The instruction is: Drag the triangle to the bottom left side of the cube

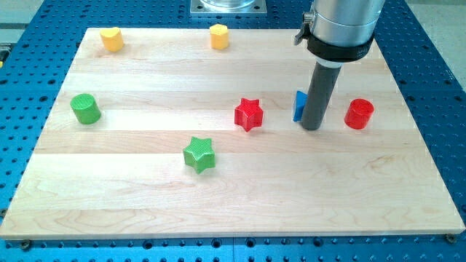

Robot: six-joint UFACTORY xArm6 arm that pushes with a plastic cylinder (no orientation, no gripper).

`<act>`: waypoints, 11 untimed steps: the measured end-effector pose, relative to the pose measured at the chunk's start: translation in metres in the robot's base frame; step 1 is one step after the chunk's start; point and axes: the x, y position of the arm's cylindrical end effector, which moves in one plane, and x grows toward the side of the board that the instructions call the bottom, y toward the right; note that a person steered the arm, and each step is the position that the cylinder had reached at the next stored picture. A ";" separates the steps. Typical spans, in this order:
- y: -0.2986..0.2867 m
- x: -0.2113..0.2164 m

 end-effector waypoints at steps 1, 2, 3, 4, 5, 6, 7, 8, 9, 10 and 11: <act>0.000 -0.001; 0.000 -0.001; -0.001 0.013; -0.010 0.009; -0.016 -0.023; -0.016 -0.071; -0.010 -0.070; -0.004 -0.074; -0.004 -0.080; -0.004 -0.099; -0.009 -0.124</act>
